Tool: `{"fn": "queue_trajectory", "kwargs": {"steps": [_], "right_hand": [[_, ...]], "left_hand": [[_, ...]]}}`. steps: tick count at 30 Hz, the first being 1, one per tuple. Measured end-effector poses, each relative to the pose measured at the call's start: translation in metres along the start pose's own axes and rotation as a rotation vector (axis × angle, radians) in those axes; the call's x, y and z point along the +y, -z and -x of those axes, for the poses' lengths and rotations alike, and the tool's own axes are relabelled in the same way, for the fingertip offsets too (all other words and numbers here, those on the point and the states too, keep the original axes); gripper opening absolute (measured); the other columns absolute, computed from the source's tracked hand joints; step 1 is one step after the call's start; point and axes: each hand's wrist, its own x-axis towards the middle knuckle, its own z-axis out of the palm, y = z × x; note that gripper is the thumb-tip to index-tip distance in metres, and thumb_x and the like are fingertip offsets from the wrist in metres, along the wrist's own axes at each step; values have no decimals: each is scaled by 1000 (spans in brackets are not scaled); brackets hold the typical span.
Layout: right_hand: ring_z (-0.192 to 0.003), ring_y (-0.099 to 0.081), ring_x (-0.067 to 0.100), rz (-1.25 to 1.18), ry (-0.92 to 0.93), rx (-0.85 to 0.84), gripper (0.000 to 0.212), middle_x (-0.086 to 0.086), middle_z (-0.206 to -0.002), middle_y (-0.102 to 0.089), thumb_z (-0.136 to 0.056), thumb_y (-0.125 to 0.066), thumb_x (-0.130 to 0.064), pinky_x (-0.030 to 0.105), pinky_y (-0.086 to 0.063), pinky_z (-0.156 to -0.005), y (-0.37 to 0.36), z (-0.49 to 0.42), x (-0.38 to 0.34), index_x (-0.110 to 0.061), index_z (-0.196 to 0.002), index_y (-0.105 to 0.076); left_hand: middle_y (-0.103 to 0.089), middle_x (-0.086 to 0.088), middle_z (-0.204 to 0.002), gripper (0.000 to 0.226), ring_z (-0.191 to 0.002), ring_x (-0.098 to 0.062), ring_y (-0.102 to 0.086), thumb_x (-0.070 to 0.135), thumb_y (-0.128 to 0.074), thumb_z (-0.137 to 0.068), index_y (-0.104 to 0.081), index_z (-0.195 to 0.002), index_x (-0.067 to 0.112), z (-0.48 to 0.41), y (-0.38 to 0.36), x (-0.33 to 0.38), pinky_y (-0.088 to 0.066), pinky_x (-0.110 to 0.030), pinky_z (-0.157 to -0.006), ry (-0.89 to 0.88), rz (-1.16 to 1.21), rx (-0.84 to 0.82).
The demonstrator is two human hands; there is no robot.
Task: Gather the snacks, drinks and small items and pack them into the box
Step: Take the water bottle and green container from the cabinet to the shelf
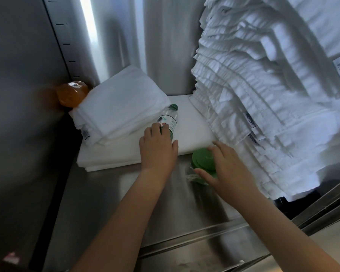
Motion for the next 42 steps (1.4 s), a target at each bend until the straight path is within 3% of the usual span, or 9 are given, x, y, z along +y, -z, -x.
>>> {"fn": "queue_trajectory", "kwargs": {"steps": [4,8,14,18,24,28,34,39,42], "right_hand": [[-137,-25,24,82,5,-103,68,7,-147,-31,-88,-42,-60,35,-17,-115,-17,-11,-2,-16,-140,-34],[-133,-27,27,29,-83,-93,69,8,-145,-34,-88,-45,-59,35,-21,-112,-29,-5,0,-18,-142,-35],[-129,-30,28,2,-60,-89,68,9,-144,-35,-85,-52,-53,36,-26,-109,-28,4,3,-19,-141,-36],[-129,-29,26,-31,-37,-94,68,8,-144,-35,-84,-53,-52,35,-25,-109,-25,10,6,-19,-141,-36],[-134,-24,25,-58,-39,-117,71,7,-148,-29,-85,-51,-56,35,-22,-111,-23,12,6,-21,-144,-32],[-134,-23,28,-71,-39,-112,71,9,-148,-29,-85,-54,-54,36,-23,-111,-23,19,7,-21,-144,-32],[-121,-39,26,-169,17,-54,66,5,-133,-45,-76,-64,-54,34,-34,-100,-12,43,15,-21,-132,-49],[-112,-41,21,-238,109,-24,64,2,-122,-50,-70,-69,-53,30,-37,-92,4,76,21,-21,-124,-55],[-110,-40,18,-246,173,-43,64,-3,-121,-50,-69,-70,-55,27,-36,-85,19,100,19,-25,-123,-55]], "left_hand": [[-38,-11,-136,52,-114,-27,-42,38,-43,-94,-32,-138,13,-16,-3,4,-39,-36,-82,31,-48,-103],[-20,-16,-150,65,-114,-32,-44,42,-40,-96,-10,-148,17,-16,-8,4,-43,-37,-79,92,-121,-210],[-15,-11,-150,88,-113,-26,-39,33,-55,-90,8,-148,13,27,-15,12,-40,-33,-70,59,-233,-132],[-25,-11,-135,98,-113,-25,-33,35,-64,-82,4,-147,5,37,-7,10,-44,-34,-76,122,-133,-160],[-35,-10,-132,80,-111,-24,-41,52,-53,-86,-14,-146,14,39,-9,7,-46,-37,-77,140,50,-151],[-44,-9,-123,79,-99,-23,-49,50,-50,-89,-12,-147,14,45,-14,11,-40,-34,-68,92,-26,-124],[-47,-8,-122,76,-100,-25,-51,51,-51,-88,-18,-146,14,72,5,7,-42,-34,-73,86,-79,-112],[-45,-6,-128,74,-107,-24,-48,50,-49,-89,-14,-145,18,129,34,12,-40,-34,-79,121,-299,-129],[-46,-4,-127,76,-106,-23,-51,47,-56,-86,-17,-145,20,171,54,23,-42,-34,-81,223,-196,-123]]}}
